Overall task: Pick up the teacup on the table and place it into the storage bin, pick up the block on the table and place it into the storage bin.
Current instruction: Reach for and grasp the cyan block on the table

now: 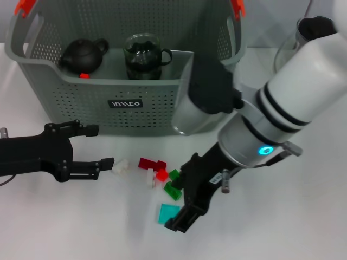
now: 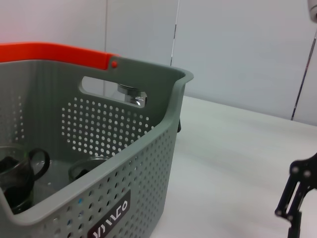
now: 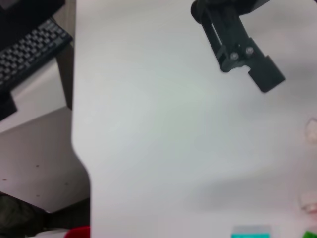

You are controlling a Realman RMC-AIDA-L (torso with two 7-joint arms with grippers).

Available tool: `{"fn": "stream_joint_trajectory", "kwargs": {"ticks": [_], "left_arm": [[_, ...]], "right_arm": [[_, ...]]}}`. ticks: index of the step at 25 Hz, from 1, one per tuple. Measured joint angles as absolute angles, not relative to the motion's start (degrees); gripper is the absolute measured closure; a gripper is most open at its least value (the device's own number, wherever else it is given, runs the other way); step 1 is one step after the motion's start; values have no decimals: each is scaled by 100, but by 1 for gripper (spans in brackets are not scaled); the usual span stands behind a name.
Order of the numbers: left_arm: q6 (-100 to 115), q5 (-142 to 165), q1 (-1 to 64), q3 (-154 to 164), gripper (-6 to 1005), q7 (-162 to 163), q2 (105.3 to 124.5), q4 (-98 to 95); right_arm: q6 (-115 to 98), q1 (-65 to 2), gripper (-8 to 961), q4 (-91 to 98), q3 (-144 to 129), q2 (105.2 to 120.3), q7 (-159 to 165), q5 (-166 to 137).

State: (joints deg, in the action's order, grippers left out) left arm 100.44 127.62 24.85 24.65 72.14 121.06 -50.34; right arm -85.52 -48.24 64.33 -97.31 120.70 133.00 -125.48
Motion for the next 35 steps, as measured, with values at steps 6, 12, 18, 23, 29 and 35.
{"fn": "stream_joint_trajectory", "kwargs": {"ticks": [6, 12, 18, 23, 29, 35], "left_arm": [[10040, 12761, 2485, 2455, 113, 7189, 12113, -5027], [10030, 12761, 2486, 2450, 113, 7189, 12123, -5027], [10028, 12760, 2481, 2442, 113, 7189, 12132, -5028], [10028, 12754, 2479, 2442, 113, 7189, 12131, -5024], [10014, 12755, 2478, 2436, 113, 7153, 12137, -4951], [10002, 12756, 2467, 2426, 113, 7128, 12138, -4945]], "right_arm": [[-7953, -5122, 26, 6035, -10150, 12087, 13318, -12531], [-7486, -5262, 33, 5806, -10682, 12105, 13409, -12524], [-7038, -5222, 48, 5803, -11291, 12104, 13447, -12523], [-6852, -5180, 61, 5796, -11522, 12103, 13447, -12524], [-6611, -5169, 77, 5712, -11747, 12109, 13447, -12529], [-6486, -5165, 93, 5658, -11847, 12127, 13447, -12524]]}}
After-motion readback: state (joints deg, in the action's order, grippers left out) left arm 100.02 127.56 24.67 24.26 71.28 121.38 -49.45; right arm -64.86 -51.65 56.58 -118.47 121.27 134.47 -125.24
